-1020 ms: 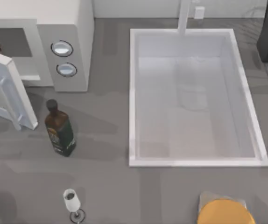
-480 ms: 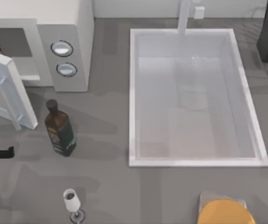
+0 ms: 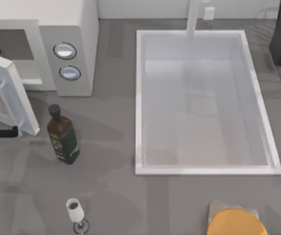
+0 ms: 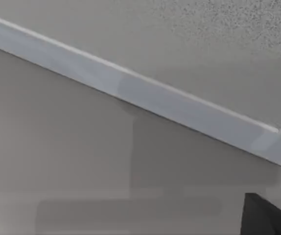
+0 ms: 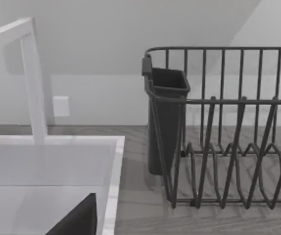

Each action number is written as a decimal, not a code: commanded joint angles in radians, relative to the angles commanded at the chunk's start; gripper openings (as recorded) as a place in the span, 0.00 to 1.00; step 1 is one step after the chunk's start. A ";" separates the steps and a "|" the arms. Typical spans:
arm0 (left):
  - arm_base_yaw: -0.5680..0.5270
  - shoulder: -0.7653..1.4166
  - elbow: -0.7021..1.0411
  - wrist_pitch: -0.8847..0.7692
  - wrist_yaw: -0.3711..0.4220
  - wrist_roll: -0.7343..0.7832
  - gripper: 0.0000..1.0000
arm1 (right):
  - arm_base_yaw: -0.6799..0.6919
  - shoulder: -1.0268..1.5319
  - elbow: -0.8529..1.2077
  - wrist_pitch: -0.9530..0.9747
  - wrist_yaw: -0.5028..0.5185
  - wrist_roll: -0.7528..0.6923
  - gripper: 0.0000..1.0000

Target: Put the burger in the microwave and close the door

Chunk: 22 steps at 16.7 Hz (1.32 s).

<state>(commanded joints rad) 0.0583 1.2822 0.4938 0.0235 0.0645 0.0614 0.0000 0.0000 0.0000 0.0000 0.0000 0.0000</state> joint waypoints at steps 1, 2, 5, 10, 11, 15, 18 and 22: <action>-0.002 0.061 0.024 0.015 -0.002 -0.002 0.00 | 0.000 0.000 0.000 0.000 0.000 0.000 1.00; -0.005 0.120 0.047 0.031 -0.005 -0.004 0.00 | 0.000 0.000 0.000 0.000 0.000 0.000 1.00; -0.012 0.248 0.123 0.080 -0.011 -0.014 0.00 | 0.000 0.000 0.000 0.000 0.000 0.000 1.00; -0.021 0.287 0.155 0.107 -0.013 -0.018 0.00 | 0.000 0.000 0.000 0.000 0.000 0.000 1.00; -0.016 0.283 0.151 0.105 -0.012 -0.018 0.00 | 0.000 0.000 0.000 0.000 0.000 0.000 1.00; -0.024 0.346 0.217 0.100 -0.012 -0.016 0.00 | 0.000 0.000 0.000 0.000 0.000 0.000 1.00; -0.028 0.440 0.313 0.094 -0.016 -0.018 0.00 | 0.000 0.000 0.000 0.000 0.000 0.000 1.00; -0.030 0.550 0.446 0.080 -0.016 -0.030 0.00 | 0.000 0.000 0.000 0.000 0.000 0.000 1.00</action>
<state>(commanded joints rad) 0.0280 1.8322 0.9401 0.1031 0.0482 0.0309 0.0000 0.0000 0.0000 0.0000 0.0000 0.0000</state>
